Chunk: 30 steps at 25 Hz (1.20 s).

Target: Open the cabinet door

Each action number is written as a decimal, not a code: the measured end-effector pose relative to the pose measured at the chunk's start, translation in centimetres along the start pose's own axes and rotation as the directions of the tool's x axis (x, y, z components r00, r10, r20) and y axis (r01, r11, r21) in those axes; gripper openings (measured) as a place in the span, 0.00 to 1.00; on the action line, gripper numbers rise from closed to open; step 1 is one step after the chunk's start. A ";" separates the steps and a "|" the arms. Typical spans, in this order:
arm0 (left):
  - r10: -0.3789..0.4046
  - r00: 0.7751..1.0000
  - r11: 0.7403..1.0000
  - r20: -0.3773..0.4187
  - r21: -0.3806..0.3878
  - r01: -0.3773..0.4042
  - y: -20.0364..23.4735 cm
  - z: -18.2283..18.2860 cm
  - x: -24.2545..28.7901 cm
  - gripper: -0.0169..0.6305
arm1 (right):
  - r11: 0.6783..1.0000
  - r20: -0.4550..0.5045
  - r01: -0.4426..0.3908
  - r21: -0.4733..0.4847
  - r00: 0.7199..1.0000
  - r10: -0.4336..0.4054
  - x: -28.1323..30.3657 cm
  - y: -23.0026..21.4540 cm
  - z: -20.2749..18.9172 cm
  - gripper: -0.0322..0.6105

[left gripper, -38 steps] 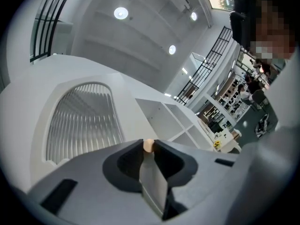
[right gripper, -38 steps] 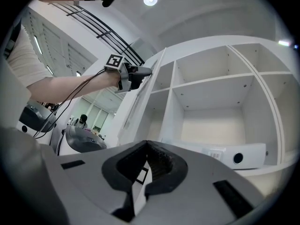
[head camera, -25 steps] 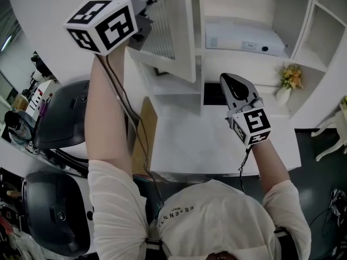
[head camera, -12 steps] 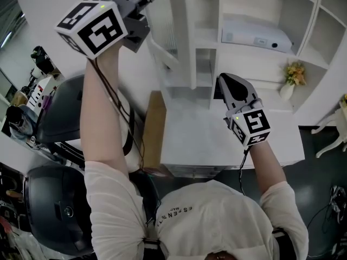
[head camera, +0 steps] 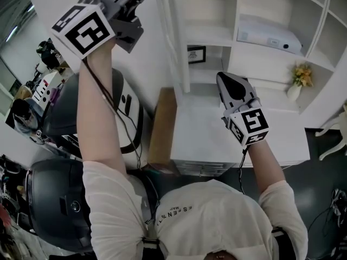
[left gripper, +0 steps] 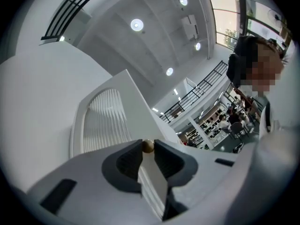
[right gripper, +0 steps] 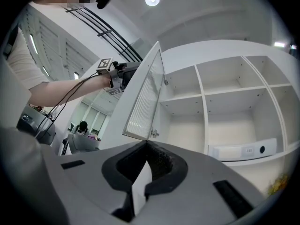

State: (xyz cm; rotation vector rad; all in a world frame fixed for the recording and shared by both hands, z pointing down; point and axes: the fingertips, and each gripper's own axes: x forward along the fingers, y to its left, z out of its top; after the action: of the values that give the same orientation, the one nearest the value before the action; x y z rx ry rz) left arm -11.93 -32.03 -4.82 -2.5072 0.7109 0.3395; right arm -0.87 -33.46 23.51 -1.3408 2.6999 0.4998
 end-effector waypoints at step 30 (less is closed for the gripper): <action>0.193 0.979 0.975 0.069 -0.122 -0.183 5.9 2.6 -12.8 0.16 | 0.996 -0.043 -0.091 -0.014 0.995 0.091 4.0 10.4 0.5 0.07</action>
State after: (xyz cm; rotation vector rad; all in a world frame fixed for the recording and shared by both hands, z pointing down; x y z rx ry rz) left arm -26.03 -29.65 -4.73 -2.5225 0.9231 0.5606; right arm -11.59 -30.49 24.75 -1.2502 2.8075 0.5074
